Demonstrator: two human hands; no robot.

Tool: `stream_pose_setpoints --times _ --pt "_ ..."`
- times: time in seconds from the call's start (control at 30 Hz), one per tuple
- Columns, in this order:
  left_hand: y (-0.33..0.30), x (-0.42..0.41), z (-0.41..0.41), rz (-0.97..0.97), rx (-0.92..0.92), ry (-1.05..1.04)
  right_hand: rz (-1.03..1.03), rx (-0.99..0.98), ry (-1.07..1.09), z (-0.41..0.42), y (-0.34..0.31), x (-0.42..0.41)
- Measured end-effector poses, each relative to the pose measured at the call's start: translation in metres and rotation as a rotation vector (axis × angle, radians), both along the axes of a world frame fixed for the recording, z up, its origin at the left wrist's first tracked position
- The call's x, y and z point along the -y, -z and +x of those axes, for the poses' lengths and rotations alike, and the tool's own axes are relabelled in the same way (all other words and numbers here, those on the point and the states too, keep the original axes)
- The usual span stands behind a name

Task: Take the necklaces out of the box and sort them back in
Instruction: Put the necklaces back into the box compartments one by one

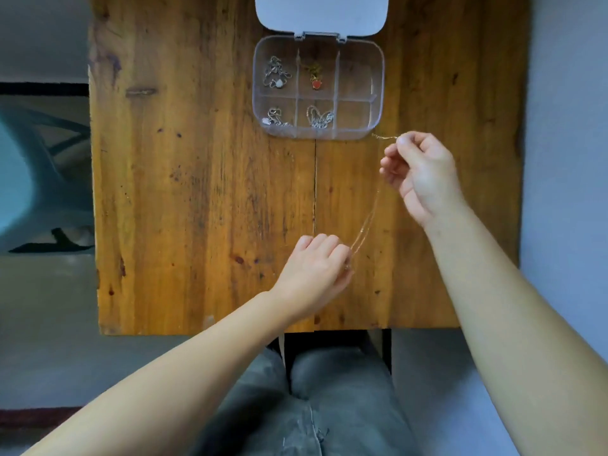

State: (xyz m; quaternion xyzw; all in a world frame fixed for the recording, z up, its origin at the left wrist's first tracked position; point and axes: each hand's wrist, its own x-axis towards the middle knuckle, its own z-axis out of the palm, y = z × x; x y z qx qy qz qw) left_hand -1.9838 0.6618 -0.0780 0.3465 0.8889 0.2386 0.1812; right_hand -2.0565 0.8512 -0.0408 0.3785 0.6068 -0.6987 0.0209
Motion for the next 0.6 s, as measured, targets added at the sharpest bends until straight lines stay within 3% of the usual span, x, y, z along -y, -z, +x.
stream_pose_setpoints --times 0.17,0.43,0.6 --pt "-0.006 -0.078 0.006 0.11 -0.027 0.237 0.167 0.027 -0.026 0.003 -0.013 -0.084" --pt "0.032 -0.163 0.008 -0.112 -0.073 0.291 0.63 0.203 -0.441 -0.007 0.015 -0.135" --pt "0.036 -0.161 0.008 -0.071 -0.058 0.315 0.812 0.254 -0.731 -0.012 0.022 -0.134"
